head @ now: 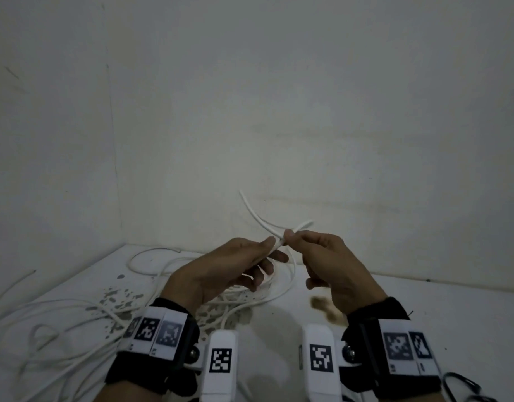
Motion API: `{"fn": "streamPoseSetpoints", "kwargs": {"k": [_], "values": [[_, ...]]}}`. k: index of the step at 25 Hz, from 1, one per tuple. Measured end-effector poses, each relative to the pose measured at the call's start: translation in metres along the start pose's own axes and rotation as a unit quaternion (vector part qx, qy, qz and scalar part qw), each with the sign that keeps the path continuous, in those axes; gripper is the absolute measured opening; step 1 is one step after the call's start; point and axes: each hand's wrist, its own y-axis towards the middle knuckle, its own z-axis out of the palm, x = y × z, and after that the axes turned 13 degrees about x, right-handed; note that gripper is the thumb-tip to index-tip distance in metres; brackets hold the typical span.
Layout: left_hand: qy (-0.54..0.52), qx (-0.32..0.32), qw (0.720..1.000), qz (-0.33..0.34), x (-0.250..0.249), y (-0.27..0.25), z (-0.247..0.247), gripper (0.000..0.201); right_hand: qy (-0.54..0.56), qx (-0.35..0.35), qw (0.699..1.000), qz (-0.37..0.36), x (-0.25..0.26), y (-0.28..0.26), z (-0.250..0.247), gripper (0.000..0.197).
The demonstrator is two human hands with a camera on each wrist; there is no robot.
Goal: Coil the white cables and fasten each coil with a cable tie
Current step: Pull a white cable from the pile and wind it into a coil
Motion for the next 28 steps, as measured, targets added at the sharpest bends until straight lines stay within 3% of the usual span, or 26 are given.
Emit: {"fn": "streamPoseSetpoints", "kwargs": {"k": [3,6,9,11,14,16,21,24,26,27,28], "values": [[-0.1,-0.088,0.99,0.054,0.001,0.005,0.0,0.023,0.021,-0.012,1.0,0.001,-0.001,0.0,0.001,0.029],[-0.239,-0.176,0.952,0.077,0.002,0.008,-0.005,0.016,0.025,-0.015,1.0,-0.003,-0.001,-0.001,0.003,0.027],[-0.405,-0.183,0.89,0.103,0.008,0.011,-0.012,0.019,0.017,-0.003,0.999,-0.028,0.0,0.0,0.01,0.028],[-0.445,-0.163,0.876,0.089,0.012,0.014,-0.01,0.024,0.009,-0.001,0.998,-0.063,0.002,0.0,0.016,0.027],[-0.49,-0.163,0.852,0.081,0.012,0.015,-0.01,0.029,-0.094,0.05,0.99,-0.094,0.002,-0.002,0.019,0.025],[-0.491,-0.175,0.85,0.073,0.009,0.012,-0.017,0.026,-0.175,0.095,0.975,-0.095,0.003,-0.004,0.015,0.024],[-0.43,-0.173,0.885,0.049,0.006,0.006,-0.022,0.022,-0.289,0.224,0.929,-0.054,0.012,-0.02,0.006,0.022],[-0.416,-0.182,0.889,0.05,0.001,0.007,-0.016,0.029,-0.414,0.194,0.889,-0.028,0.01,-0.02,0.009,0.013],[-0.437,-0.184,0.878,0.063,-0.002,0.008,-0.009,0.032,-0.486,0.142,0.862,-0.041,0.009,-0.016,0.014,0.032],[-0.439,-0.183,0.877,0.071,-0.004,0.009,-0.004,0.032,-0.483,0.125,0.864,-0.066,0.009,-0.014,0.018,0.043],[-0.434,-0.184,0.879,0.08,-0.006,0.009,0.0,0.032,-0.437,0.114,0.888,-0.088,0.008,-0.012,0.023,0.047]]}}
